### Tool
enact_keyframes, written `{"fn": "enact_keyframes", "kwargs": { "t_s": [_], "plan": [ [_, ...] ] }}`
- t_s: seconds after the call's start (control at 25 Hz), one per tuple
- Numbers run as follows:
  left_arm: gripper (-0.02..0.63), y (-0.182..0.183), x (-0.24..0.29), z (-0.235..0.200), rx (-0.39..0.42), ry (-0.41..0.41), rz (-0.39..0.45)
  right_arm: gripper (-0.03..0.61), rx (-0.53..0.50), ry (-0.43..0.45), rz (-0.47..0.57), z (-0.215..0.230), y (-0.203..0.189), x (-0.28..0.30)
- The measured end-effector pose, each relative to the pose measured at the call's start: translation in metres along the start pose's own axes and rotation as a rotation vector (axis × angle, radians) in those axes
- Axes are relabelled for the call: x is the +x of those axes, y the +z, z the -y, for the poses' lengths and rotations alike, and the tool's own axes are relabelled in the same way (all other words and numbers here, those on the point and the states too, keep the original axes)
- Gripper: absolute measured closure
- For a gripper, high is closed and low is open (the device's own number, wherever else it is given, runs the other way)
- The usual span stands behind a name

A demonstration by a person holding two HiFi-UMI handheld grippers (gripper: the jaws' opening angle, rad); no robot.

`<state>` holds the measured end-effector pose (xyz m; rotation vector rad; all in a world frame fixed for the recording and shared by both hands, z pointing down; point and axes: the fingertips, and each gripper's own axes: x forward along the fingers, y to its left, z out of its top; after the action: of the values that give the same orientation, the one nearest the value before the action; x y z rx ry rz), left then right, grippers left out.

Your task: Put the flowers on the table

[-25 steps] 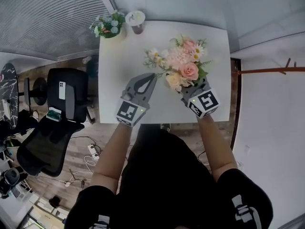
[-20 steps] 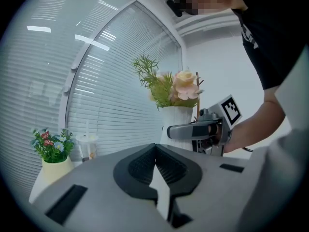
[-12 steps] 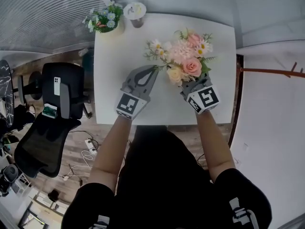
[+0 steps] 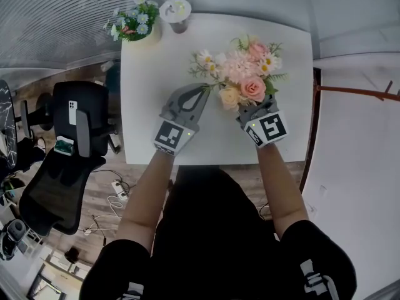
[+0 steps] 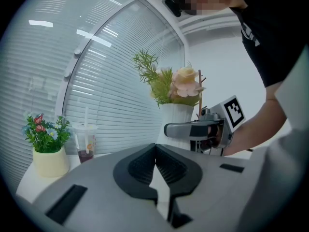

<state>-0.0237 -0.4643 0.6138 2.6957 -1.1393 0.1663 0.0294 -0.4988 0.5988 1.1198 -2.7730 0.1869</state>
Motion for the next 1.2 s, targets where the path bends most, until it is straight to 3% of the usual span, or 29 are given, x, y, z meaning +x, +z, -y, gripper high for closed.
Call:
{"fn": "enact_keyframes", "kwargs": {
  "t_s": [0.28,1.2],
  "plan": [
    [0.601,0.000,0.004,-0.003,0.021,-0.016,0.023,0.227,-0.047,-0.019,0.017,0.000,-0.003,0.003],
    [0.601,-0.007,0.004,0.007,0.000,-0.031,0.014,0.227,0.012,-0.024,0.029,-0.001,-0.015,-0.006]
  ]
}}
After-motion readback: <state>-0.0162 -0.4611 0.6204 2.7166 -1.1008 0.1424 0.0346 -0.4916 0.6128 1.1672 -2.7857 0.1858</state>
